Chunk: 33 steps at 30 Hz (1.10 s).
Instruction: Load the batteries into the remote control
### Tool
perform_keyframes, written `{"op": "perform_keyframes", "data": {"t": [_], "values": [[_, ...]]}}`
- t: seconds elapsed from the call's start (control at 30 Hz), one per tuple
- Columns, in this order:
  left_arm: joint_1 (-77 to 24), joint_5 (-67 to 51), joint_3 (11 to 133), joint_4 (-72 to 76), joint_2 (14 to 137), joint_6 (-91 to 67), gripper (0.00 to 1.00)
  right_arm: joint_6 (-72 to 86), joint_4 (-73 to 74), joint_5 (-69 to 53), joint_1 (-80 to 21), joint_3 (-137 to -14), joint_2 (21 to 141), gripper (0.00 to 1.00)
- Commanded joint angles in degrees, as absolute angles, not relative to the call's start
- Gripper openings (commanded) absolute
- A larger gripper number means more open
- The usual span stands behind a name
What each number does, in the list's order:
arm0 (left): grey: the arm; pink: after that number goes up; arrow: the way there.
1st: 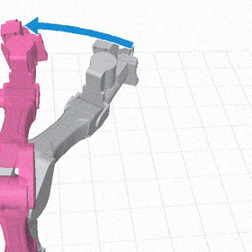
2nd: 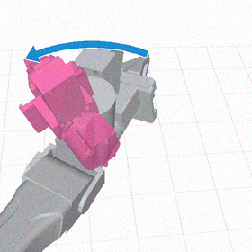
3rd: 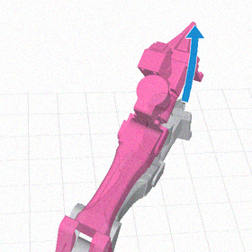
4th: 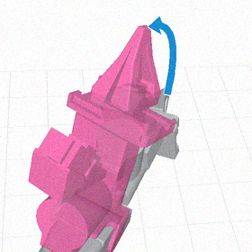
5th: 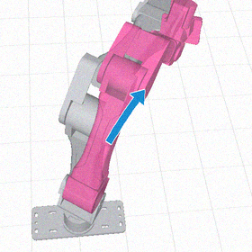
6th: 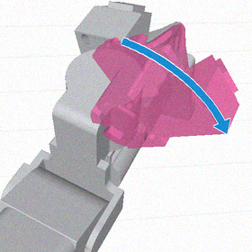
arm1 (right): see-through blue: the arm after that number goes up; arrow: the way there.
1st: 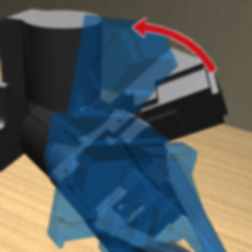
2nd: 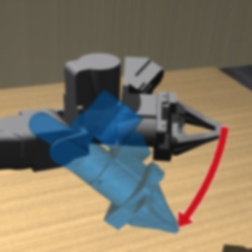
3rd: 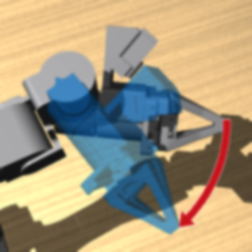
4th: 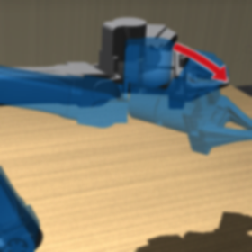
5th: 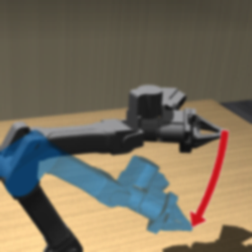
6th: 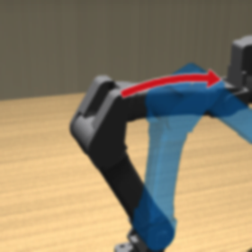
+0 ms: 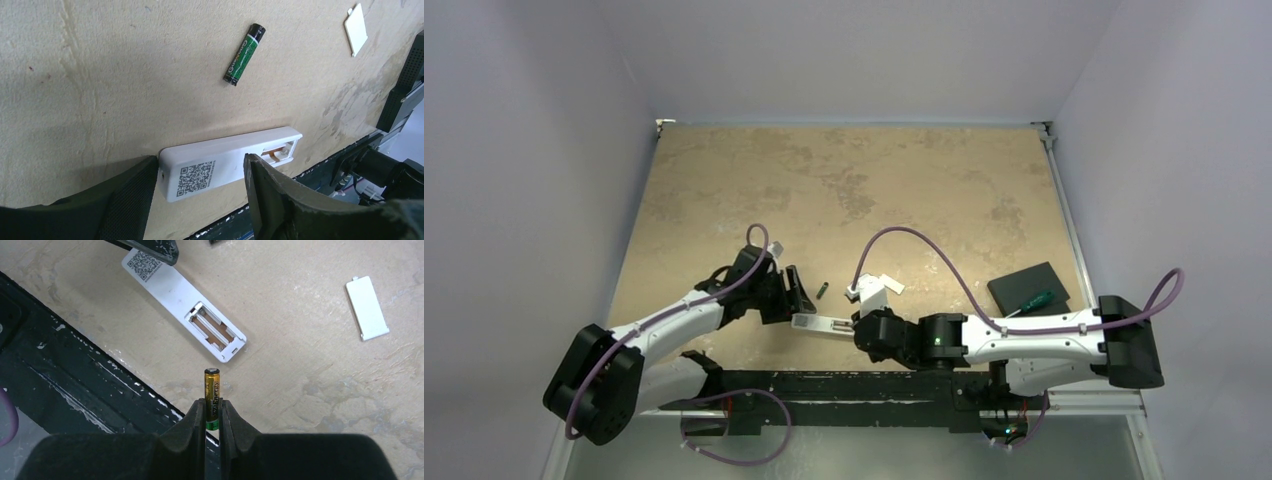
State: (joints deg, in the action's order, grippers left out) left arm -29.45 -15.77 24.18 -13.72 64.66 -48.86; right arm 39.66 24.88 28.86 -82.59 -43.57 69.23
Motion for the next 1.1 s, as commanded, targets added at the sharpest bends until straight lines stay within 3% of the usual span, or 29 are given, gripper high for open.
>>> {"op": "perform_keyframes", "data": {"t": [0.0,0.53,1.07], "values": [[-30.1,-16.4,27.0,-10.6,65.8,-48.7,0.62,34.4,25.3,28.5,-82.8,-47.3,70.2,0.00],[-30.3,-12.4,30.3,-18.9,59.3,-45.2,0.62,17.8,24.6,26.7,-82.3,-52.0,73.3,0.00],[-30.2,-13.3,37.9,-28.2,47.7,-39.1,0.70,4.2,27.6,20.0,-76.2,-56.1,77.6,0.00]]}}
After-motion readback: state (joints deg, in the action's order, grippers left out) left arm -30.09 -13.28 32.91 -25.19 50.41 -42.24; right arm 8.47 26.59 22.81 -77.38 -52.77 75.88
